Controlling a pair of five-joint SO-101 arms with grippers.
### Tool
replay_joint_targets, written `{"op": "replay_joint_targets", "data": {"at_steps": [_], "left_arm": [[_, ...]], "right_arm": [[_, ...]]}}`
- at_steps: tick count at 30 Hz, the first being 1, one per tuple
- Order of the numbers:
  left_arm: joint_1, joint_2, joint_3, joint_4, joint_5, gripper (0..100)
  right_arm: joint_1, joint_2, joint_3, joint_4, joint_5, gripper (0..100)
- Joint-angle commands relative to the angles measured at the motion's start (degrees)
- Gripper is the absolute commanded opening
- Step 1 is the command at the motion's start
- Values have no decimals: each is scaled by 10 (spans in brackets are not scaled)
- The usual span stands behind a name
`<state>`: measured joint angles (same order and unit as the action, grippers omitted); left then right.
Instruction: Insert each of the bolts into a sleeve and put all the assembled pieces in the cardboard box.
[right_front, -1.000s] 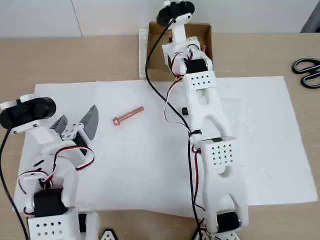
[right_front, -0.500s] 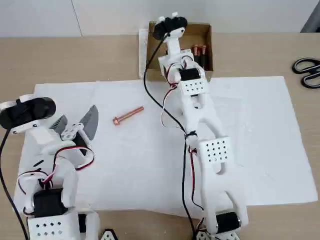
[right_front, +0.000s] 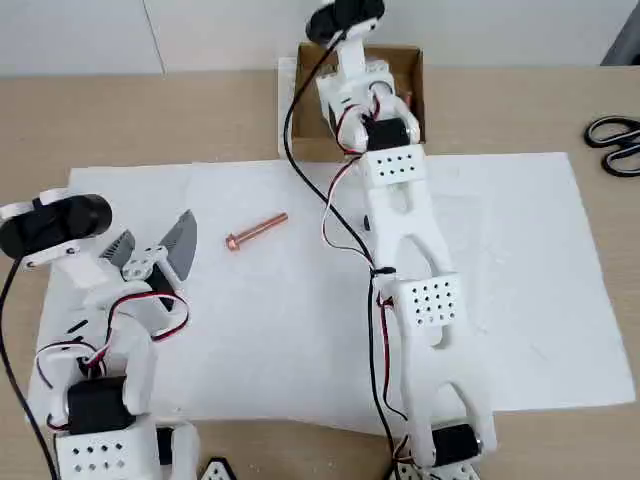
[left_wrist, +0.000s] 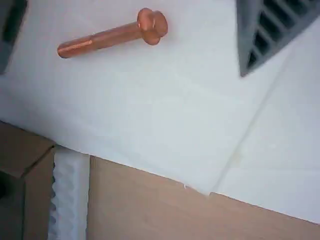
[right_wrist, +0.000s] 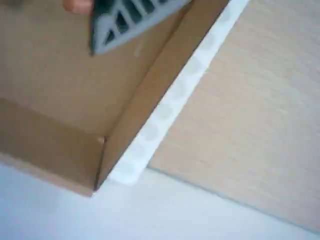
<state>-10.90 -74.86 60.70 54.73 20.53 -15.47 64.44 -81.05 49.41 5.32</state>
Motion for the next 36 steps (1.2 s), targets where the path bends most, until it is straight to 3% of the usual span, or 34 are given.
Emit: {"op": "replay_joint_targets", "data": {"at_steps": [1, 13, 23, 26, 31, 36], "left_arm": [[-1, -7, -6, 2, 3, 283], [-1, -7, -6, 4, 4, 283], [-23, -85, -29, 6, 0, 283], [-19, -135, -11, 35, -34, 283], [-22, -199, 16, 95, -86, 284], [-22, -243, 16, 146, -87, 284]], "right_arm": [[14, -14, -132, 124, 6, 186], [30, -137, -153, 495, 4, 187], [32, -240, -153, 507, 5, 184], [42, -278, -135, 509, 5, 184], [53, -364, 40, 509, 5, 184], [57, -507, 286, 509, 5, 184]]}}
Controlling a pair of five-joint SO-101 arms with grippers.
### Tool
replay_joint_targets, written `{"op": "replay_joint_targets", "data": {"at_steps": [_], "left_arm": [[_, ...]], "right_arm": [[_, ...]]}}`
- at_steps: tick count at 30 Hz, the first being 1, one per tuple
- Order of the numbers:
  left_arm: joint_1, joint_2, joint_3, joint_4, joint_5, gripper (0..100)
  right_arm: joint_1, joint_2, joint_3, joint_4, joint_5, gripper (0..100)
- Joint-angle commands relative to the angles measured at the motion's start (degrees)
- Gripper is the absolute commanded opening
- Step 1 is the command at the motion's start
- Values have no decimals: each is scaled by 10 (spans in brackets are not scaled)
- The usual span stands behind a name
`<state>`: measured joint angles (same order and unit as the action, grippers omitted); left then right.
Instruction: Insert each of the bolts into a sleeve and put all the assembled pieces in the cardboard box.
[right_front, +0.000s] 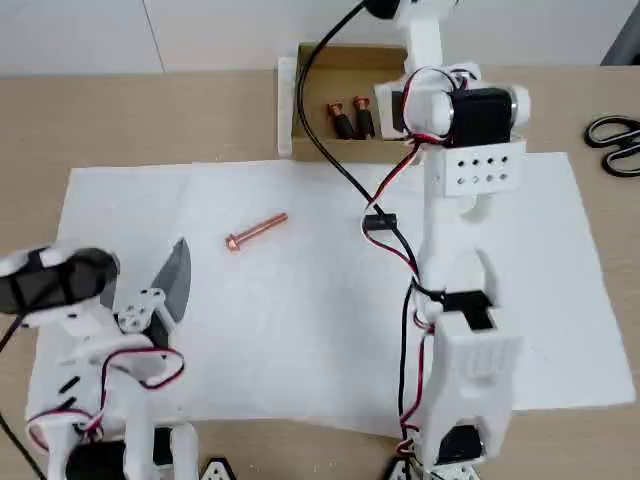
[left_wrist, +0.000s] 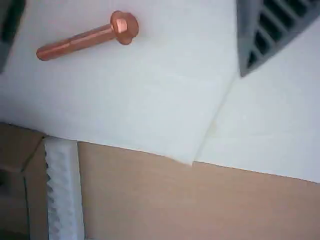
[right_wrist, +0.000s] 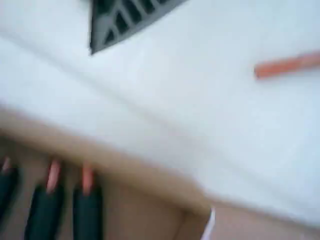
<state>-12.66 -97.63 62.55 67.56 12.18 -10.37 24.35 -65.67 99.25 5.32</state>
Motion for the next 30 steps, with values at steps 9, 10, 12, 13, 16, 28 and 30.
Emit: {"op": "replay_joint_targets", "data": {"at_steps": [9, 10, 12, 13, 16, 28, 30], "left_arm": [[-4, -19, -6, 42, 34, 284], [-4, -19, -7, 40, 34, 284], [-5, -18, -21, 43, 33, 284], [-5, -17, -35, 47, 33, 284], [-5, 20, -103, 59, 35, 284], [-6, 255, -296, 138, 145, 284], [-6, 246, -299, 137, 145, 284]], "right_arm": [[4, -303, 474, -5, 4, 184], [6, -312, 502, -4, 4, 184], [12, -323, 564, -7, 4, 184], [15, -325, 593, -9, 4, 184], [19, -322, 646, -12, 6, 185], [32, -241, 694, -154, 129, 186], [25, -232, 659, -162, 180, 184]]}}
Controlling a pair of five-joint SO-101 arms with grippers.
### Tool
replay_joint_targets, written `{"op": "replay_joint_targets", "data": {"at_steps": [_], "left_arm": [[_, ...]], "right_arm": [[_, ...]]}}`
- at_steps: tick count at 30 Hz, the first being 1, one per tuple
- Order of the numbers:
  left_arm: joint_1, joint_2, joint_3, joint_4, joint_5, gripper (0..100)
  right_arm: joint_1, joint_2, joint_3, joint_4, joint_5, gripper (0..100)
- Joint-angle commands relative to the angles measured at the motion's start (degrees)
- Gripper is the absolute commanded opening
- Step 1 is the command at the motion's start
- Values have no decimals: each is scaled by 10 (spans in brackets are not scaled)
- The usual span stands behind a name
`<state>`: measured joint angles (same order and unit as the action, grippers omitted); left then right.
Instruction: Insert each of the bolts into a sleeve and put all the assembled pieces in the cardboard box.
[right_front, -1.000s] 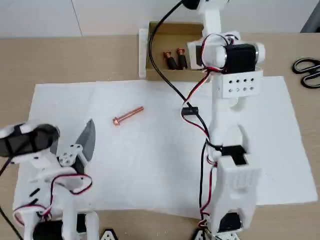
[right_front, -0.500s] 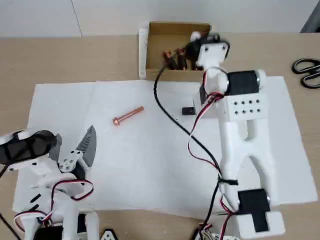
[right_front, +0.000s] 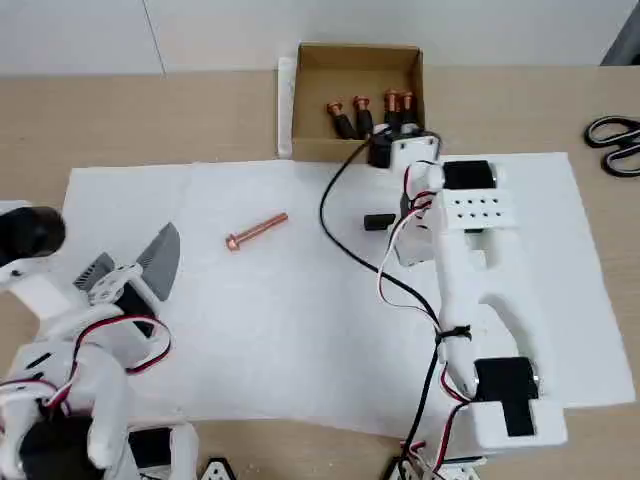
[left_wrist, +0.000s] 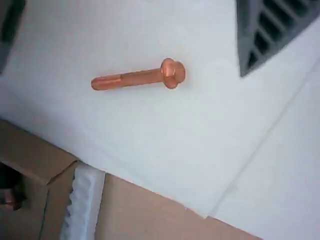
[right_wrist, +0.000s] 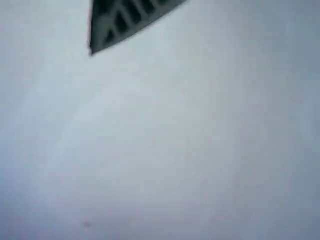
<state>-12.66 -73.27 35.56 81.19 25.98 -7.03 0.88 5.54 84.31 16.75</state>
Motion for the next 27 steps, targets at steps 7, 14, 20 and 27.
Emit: {"op": "replay_joint_targets", "data": {"at_steps": [7, 14, 20, 27], "left_arm": [[-6, -56, 13, 1, 8, 283], [-6, -116, 55, -24, 27, 283], [-6, -122, 67, -28, 27, 283], [-6, -122, 68, -28, 26, 283]], "right_arm": [[-25, 68, -103, -140, 199, 184], [-54, 138, -105, -223, 281, 183], [-80, 140, -105, -211, 292, 183], [-77, 144, -103, -211, 291, 183]]}}
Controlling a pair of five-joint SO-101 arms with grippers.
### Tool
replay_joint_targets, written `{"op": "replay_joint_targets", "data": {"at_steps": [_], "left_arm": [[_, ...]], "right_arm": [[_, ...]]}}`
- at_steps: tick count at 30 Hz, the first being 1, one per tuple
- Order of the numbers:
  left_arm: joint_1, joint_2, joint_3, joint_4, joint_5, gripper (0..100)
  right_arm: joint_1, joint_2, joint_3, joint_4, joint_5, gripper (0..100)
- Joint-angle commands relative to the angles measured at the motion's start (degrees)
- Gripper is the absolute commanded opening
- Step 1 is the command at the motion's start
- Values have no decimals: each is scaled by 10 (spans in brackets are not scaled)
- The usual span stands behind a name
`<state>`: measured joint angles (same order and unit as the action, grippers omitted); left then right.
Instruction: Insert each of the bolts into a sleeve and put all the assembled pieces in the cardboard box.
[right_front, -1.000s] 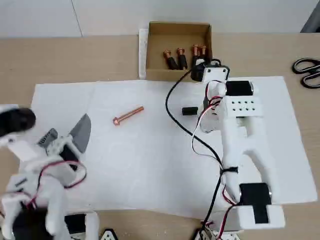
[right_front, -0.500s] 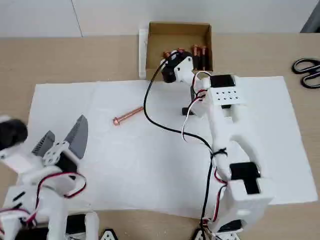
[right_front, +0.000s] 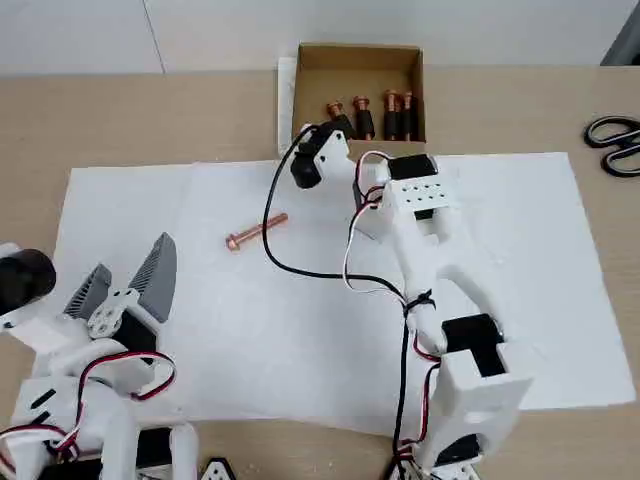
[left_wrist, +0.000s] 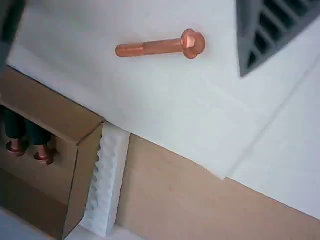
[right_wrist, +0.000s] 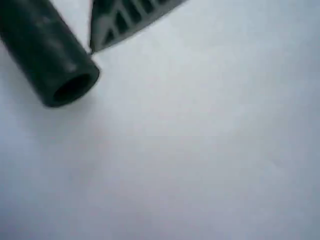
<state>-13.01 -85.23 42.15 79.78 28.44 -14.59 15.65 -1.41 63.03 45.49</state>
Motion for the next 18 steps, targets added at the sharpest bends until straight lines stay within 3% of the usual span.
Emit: {"op": "replay_joint_targets", "data": {"at_steps": [1, 18], "left_arm": [[-3, -3, 2, -14, 2, 283], [-3, -4, 2, -11, 2, 283]], "right_arm": [[-1, -3, -33, 1, 4, 183], [22, 115, -85, -1, 1, 184]]}}
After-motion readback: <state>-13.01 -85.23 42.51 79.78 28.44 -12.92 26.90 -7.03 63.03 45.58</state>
